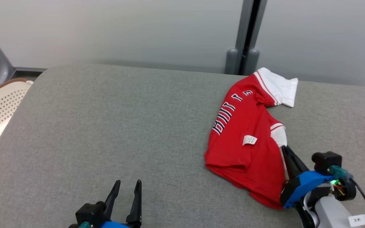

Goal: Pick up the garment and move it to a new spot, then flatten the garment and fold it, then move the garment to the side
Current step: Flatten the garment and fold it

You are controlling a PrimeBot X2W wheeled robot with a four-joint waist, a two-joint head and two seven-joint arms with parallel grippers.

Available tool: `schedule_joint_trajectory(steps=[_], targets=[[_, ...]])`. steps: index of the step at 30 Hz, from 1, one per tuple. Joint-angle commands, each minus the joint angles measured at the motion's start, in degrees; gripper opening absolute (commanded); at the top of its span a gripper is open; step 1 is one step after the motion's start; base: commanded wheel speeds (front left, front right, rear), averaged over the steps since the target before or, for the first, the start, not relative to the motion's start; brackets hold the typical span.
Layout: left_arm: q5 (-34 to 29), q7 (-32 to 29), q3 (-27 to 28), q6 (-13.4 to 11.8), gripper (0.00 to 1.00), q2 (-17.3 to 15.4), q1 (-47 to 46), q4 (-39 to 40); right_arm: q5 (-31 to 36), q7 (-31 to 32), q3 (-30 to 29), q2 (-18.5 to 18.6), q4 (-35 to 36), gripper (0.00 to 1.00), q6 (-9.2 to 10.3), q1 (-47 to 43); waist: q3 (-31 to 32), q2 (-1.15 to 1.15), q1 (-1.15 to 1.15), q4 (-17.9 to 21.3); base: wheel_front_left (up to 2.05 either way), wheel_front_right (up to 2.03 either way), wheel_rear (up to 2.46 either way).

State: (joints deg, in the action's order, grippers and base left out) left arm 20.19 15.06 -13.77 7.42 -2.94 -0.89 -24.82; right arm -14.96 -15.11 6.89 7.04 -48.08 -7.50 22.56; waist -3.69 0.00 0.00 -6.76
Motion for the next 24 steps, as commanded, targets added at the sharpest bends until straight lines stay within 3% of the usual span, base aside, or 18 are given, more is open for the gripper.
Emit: schedule_joint_trajectory(steps=[1,6,7,8,9,17,24], targets=[[0.1,0.2,-0.1,0.1,1.0,0.0,0.5,0.1,0.3,0.0,-0.6,0.4,1.7,0.0,0.02,-1.3,1.1,0.0,0.0,1.4,0.0,0.0,0.0],[0.3,0.2,-0.7,0.1,1.0,0.0,0.7,0.0,1.2,0.0,-4.4,0.0,4.1,0.0,0.02,-5.3,1.6,0.0,0.0,2.7,0.0,0.0,0.0],[0.3,0.2,-0.8,0.1,1.0,0.0,0.7,0.0,2.3,0.0,-5.4,0.5,3.1,0.12,0.02,-5.9,1.7,0.0,0.0,2.8,0.0,0.0,0.0],[0.3,0.2,-1.0,0.1,1.0,0.0,0.7,-0.1,3.3,0.0,-6.4,0.7,2.9,0.8,0.02,-6.2,1.6,0.0,0.0,2.9,0.0,0.0,0.0],[0.3,0.2,-1.1,0.1,1.0,0.0,0.6,-0.1,4.5,0.0,-7.9,0.7,3.1,1.0,0.02,-6.3,1.5,0.0,0.0,3.0,0.0,0.0,0.0],[-0.1,0.2,-1.5,0.1,1.0,0.0,-0.5,-0.2,8.6,-0.1,-12.8,-3.1,15.5,1.0,0.01,-10.3,0.9,0.0,0.0,3.6,0.0,0.0,0.0],[0.3,0.2,-1.8,0.1,1.0,0.0,0.3,-0.5,3.6,-0.1,-3.8,-3.9,18.8,1.0,0.01,-15.4,1.1,0.0,0.0,2.5,0.0,0.0,0.0]])
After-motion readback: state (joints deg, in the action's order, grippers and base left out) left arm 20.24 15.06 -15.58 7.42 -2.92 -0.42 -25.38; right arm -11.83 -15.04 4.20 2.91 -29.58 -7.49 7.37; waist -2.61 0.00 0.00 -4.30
